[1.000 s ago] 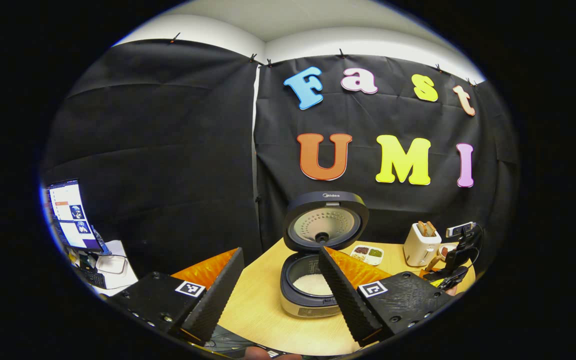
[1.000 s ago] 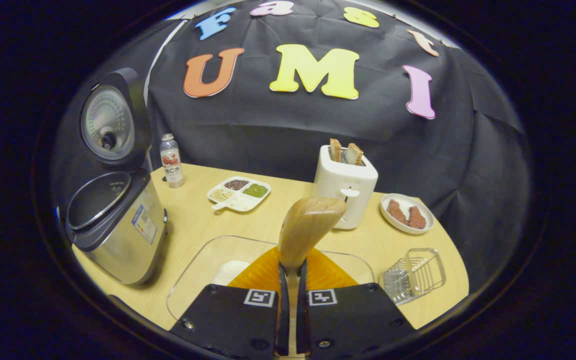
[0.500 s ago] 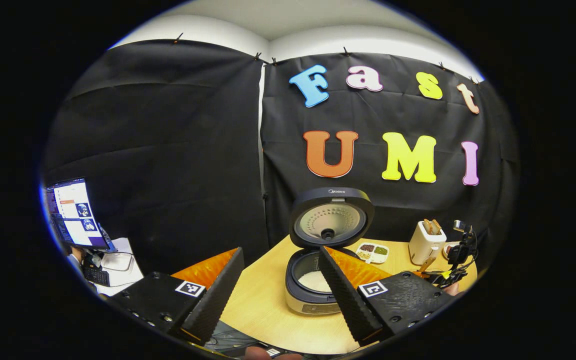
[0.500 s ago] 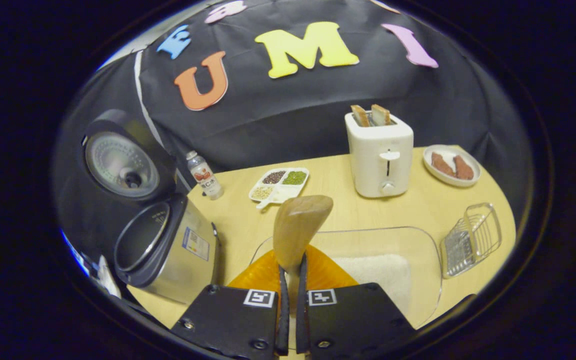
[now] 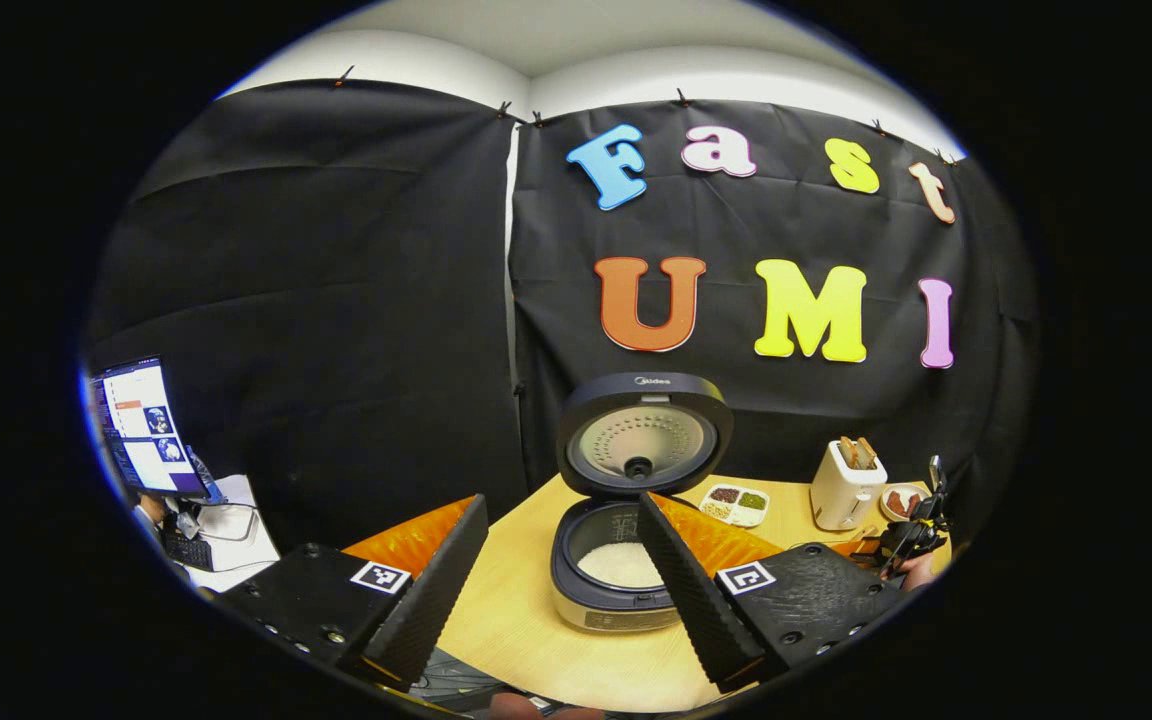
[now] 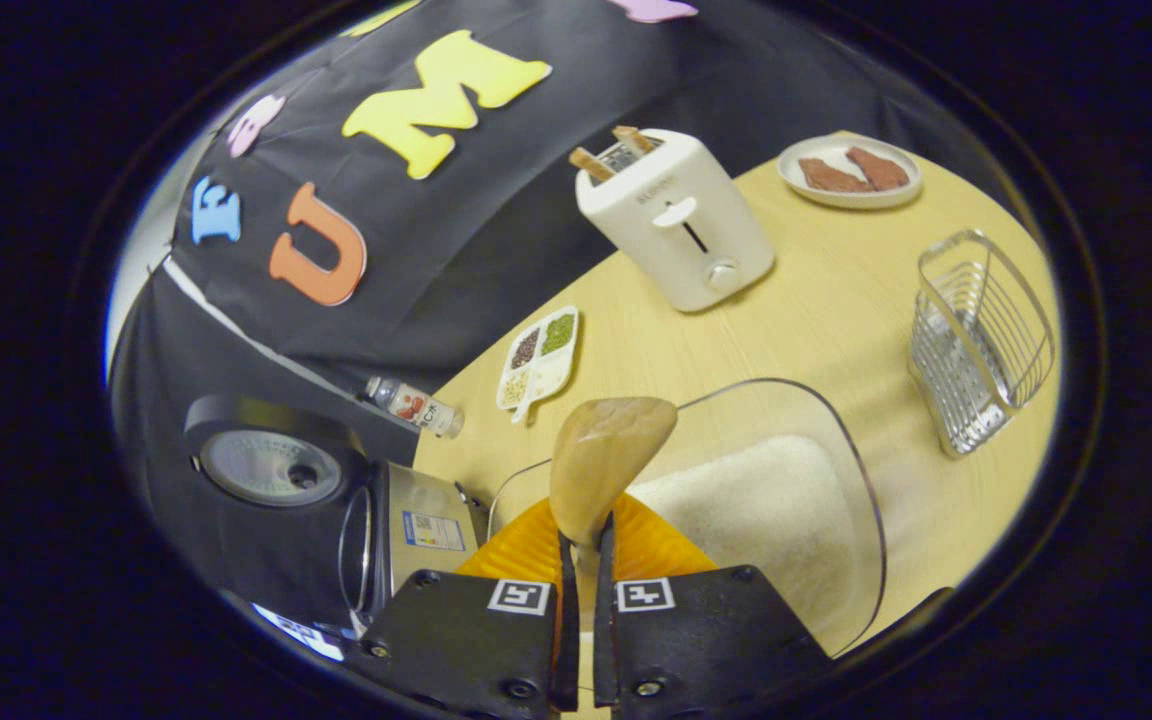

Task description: Close the left gripper, press the button to open the rice cooker; take a wooden spoon from the chopstick holder with the right hand, scoop a spoonful of rice and pour it into the rice cooker, then put the wooden spoon back into the chopstick holder.

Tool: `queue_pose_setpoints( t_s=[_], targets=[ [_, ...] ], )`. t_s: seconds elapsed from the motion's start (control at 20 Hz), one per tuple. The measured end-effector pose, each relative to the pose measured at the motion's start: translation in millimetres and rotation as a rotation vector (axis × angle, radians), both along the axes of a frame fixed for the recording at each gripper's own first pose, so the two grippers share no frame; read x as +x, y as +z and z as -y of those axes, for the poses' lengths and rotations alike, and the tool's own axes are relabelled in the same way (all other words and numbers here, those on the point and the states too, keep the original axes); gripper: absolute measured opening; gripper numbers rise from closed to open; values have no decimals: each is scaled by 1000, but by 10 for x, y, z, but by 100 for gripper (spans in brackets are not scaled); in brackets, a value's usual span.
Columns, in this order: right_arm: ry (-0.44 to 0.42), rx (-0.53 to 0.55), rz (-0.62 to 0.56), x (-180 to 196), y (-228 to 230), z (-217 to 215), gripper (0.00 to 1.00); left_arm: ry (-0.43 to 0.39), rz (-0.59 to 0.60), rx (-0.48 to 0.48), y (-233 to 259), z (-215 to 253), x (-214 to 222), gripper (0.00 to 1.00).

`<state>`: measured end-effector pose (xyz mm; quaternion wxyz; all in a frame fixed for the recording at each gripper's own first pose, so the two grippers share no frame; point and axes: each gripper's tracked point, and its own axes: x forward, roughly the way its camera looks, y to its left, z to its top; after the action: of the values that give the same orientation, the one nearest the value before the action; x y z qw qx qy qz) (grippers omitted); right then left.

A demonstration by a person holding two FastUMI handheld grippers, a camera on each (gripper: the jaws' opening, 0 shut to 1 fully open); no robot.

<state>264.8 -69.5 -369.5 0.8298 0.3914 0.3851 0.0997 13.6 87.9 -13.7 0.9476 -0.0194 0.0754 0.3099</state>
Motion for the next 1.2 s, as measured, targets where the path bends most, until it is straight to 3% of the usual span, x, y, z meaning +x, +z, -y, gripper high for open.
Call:
queue_pose_setpoints(
  t_s=[0.35,0.7,0.95,1.2],
  targets=[
    [-76,186,13,-53,222,409,11,-46,-20,-13,-49,226,205,96],
    [-116,259,101,-16,888,687,11,-37,3,-18,-15,246,198,96],
    [-59,302,180,36,1582,307,11,-15,16,2,-7,164,5,96],
    [89,340,238,91,2125,-625,11,-24,37,14,30,159,-245,96]
  ],
)
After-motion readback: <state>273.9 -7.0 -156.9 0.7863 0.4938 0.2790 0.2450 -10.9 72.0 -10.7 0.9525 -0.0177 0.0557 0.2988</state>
